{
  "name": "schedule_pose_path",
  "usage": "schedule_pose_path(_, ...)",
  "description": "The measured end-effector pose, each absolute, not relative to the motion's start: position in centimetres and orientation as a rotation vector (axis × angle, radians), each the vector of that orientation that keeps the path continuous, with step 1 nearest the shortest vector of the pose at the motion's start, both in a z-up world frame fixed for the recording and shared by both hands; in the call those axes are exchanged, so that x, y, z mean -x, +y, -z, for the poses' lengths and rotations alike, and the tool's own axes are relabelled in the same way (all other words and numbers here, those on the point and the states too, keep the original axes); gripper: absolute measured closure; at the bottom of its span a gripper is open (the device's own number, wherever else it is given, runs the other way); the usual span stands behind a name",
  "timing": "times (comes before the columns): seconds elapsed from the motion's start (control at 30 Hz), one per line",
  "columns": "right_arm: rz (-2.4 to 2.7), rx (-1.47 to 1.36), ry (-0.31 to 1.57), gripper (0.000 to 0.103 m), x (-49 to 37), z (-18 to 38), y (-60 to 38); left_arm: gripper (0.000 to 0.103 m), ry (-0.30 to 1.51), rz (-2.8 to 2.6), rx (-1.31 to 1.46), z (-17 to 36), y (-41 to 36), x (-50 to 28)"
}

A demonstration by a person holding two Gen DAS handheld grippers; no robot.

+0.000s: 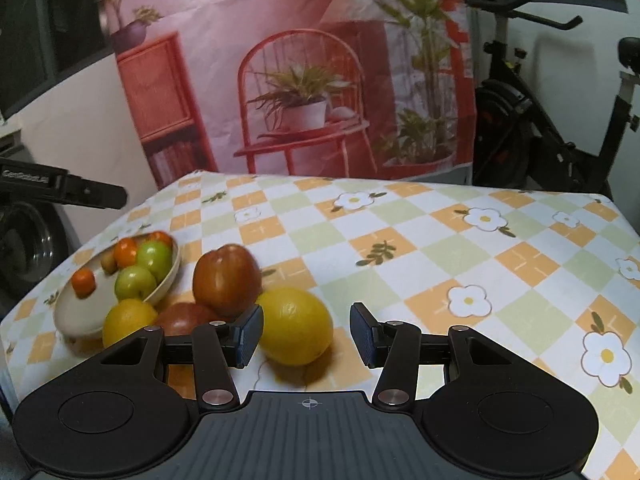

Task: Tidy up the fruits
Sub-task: 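Withdraw both open tools from the plate toward the red apples, then grasp a red apple with the right tool while the left tool grasps a dark red apple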

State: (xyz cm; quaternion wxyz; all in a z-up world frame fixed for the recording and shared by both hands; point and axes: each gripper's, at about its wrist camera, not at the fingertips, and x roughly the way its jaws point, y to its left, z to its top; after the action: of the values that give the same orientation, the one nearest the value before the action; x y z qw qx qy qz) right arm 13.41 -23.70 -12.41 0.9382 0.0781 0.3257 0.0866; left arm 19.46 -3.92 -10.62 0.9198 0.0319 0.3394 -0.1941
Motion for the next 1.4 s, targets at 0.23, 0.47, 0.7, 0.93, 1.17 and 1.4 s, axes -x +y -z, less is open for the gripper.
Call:
schedule_pose_path(0.23, -0.238, -0.158, 0.665, 0.058, -13.1, 12.2, -21.8, 0.055, 0.736, 0.428, -0.071, 11.8, -4.2, -18.8)
schedule_pose_path(0.47, -0.326, -0.131, 0.691, 0.05, -12.6, 12.6, -19.2, 0.055, 0.761, 0.446, -0.074, 12.1, -4.1, -18.8)
schedule_pose_path(0.7, -0.384, -0.104, 0.739, 0.047, -13.3, 14.1, -17.4, 0.055, 0.777, 0.528, -0.113, 12.4, -5.9, -18.4)
schedule_pose_path(0.93, -0.428, -0.084, 0.755, 0.042, -14.4, 15.2, -16.6, 0.055, 0.815, 0.561, -0.114, 13.3, -6.8, -18.9)
schedule_pose_path(1.17, -0.442, -0.088, 0.779, 0.044, -15.3, 16.3, -16.1, 0.055, 0.861, 0.587, -0.108, 14.2, -7.6, -19.0)
schedule_pose_path(1.4, -0.42, -0.107, 0.786, 0.045, -14.9, 15.8, -16.7, 0.055, 0.887, 0.632, -0.12, 14.8, -8.8, -18.6)
